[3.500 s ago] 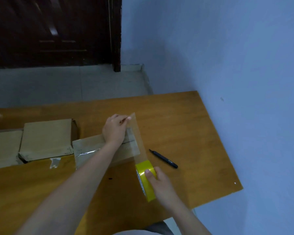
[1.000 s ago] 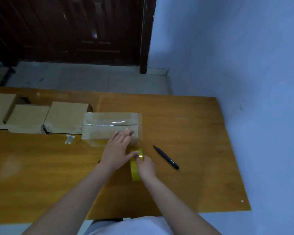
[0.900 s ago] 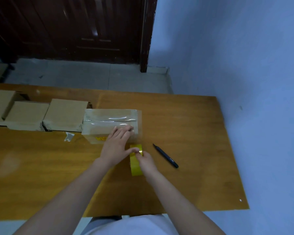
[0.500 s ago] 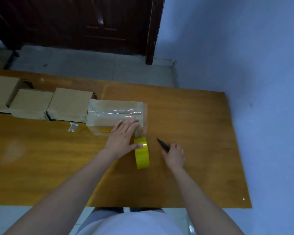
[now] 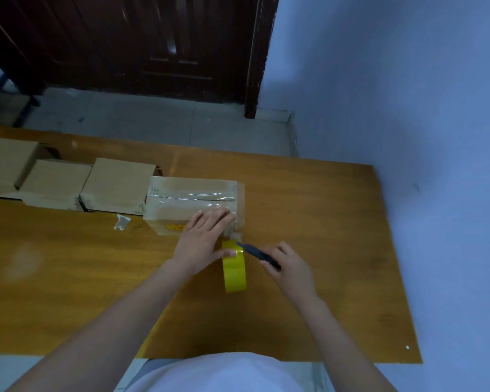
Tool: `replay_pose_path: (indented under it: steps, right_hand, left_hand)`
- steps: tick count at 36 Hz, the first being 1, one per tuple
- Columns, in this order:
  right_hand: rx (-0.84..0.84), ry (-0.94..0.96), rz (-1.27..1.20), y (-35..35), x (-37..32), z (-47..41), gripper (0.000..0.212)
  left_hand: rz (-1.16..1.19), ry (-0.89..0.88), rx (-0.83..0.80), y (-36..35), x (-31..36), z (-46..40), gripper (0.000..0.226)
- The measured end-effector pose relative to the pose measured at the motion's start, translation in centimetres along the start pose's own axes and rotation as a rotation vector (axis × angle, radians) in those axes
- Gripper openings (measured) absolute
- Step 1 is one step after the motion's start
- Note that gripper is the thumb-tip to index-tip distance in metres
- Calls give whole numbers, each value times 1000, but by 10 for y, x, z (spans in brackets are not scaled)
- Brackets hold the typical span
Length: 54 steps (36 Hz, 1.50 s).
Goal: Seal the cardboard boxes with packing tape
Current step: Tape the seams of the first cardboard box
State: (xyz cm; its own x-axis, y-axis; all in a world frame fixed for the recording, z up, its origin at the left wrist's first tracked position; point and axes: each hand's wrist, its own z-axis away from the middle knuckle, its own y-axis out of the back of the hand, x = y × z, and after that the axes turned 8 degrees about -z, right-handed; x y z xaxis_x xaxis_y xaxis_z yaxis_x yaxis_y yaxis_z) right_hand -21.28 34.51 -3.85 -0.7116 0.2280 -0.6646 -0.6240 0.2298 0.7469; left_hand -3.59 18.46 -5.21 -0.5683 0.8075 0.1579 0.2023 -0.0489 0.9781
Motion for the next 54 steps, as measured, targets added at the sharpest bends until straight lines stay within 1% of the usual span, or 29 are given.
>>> replay_pose_path:
  steps: [2,6,10,12,16,19,25,28,31,34,37,39,42,44,45,47,48,49,50,52,54]
  right_hand:
    - [17,54,58,0,-8,-4,26]
    - [59,96,130,0,-19,-15,27]
    - [33,58,149,-1,-23,-22,31]
    - [13,15,135,-1,-23,-23,30]
    - [-68,-140,105,-1,-20,-25,30]
    - [-104,-192,98,-3,-20,-25,33]
    - [-116,-254,96,-2,-26,-24,35]
    - [-81,-335,140,2,-27,-26,30]
    - [-67,-451,200,9,-14,-27,24]
    - [-103,-567,242,10,5,-28,23]
    - [-148,-648,234,1,22,-28,24]
    - [-175,-667,230,-6,29,-28,26]
    - [-192,-649,310,-16,34,-27,33]
    - [-140,-633,220,-22,31,-30,39]
    - [-104,-614,96,-23,28,-33,42]
    - [-61,-579,-291,-23,15,-42,43]
    - [-74,-566,-492,-23,7,-46,41]
    - [-118,-558,-644,-23,-2,-50,39]
    - [-182,-545,-720,-24,-9,-54,36]
    - [-307,-514,-767,-31,-18,-61,31]
    - [-385,-531,-812,-37,-22,-66,29]
  left_hand:
    - [-2,7,0,0,1,-1,85]
    - [-10,7,-6,-1,1,0,84]
    - [-12,-2,4,1,2,0,86]
    - [-12,3,7,2,3,0,85]
    - [-19,3,10,2,3,0,82]
    - [-19,5,8,2,4,-1,81]
    - [-34,12,18,2,5,-1,82]
    - [-35,15,12,2,4,-1,85]
    - [-25,19,18,1,3,-2,87]
    - [-9,22,29,0,3,-2,87]
    - [-10,20,27,0,3,-2,86]
    - [-13,18,20,0,3,-2,85]
    - [-14,21,1,1,2,-2,85]
    - [-17,22,-12,1,2,-2,86]
    - [-18,22,-17,1,2,-2,86]
    - [-25,23,-23,1,2,-2,86]
    - [-29,23,-24,0,2,-2,87]
    - [-31,22,-22,0,2,-2,87]
    - [-31,19,-16,-1,2,-2,87]
    - [-30,11,7,-3,1,-3,87]
    - [-34,2,25,-4,1,-3,90]
